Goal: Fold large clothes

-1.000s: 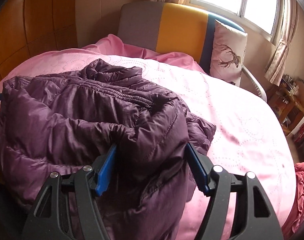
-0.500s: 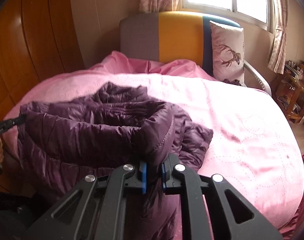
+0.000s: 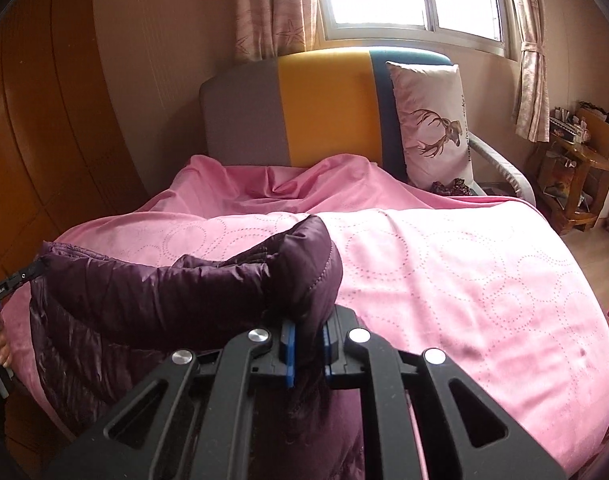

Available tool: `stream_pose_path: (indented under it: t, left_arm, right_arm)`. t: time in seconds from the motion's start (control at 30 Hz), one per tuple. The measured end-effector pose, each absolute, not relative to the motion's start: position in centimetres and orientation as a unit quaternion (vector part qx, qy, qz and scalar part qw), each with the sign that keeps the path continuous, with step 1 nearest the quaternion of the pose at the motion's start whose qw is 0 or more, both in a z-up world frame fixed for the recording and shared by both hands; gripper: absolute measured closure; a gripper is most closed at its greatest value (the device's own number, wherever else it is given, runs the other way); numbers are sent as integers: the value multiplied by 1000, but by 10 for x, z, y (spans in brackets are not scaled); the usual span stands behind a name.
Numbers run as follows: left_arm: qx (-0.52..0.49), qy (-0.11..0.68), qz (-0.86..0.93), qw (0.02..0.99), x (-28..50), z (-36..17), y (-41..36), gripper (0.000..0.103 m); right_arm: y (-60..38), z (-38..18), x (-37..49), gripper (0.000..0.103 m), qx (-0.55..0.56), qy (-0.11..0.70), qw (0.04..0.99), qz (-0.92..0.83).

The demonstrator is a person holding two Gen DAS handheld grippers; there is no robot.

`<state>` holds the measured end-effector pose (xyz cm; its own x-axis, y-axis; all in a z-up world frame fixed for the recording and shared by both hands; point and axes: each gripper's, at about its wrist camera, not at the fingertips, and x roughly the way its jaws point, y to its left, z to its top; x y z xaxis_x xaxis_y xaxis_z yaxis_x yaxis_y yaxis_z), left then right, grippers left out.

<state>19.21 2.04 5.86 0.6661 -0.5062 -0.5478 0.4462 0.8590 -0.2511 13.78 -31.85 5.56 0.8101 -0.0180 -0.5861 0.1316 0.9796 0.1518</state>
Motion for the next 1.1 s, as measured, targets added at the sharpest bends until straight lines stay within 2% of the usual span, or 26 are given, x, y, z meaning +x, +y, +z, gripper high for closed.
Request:
stream_pose_path:
  t: [0.2,0.47,0.53,0.7,0.73,0.8,0.9,0.93,1.0,1.03,1.1]
  left_arm:
    - [-87,365,-234,897,273,35,3,102]
    - [-109,470,-154,862,328,-47,-1,101]
    - [-93,489,-119,859,333,-68,-1,97]
    - [-67,509,-71,855,334,-94,3,97]
    - [-58,507,-57,858,332,-91,5,97]
    - [-48,500,-40,864,327,-76,12,97]
    - [-36,455,-26,890,308,-38,17,96]
    - [-36,442,-28,896,302,-27,16,90]
    - [-39,400,-40,915,284,1,9,36]
    - [-45,380,-50,922,277,11,5,29]
    - [-39,342,-77,936,261,27,-17,25]
  right_arm:
    - [-343,33,208,95,125,334,931,-75]
    - [-362,-57,277,93,144,428,886,-108]
    - [-363,-76,289,91,141,451,874,-111]
    - [-361,-99,306,78,128,477,862,-116]
    - [-362,-96,306,77,125,476,863,-115]
    - [-365,-87,301,59,123,471,866,-117]
    - [-360,-59,285,52,107,436,886,-112]
    - [-356,-47,278,50,101,424,893,-112]
    - [-340,-24,265,42,92,400,907,-94]
    - [-329,-15,260,40,89,389,914,-78]
    - [-300,-2,252,33,84,375,922,-39]
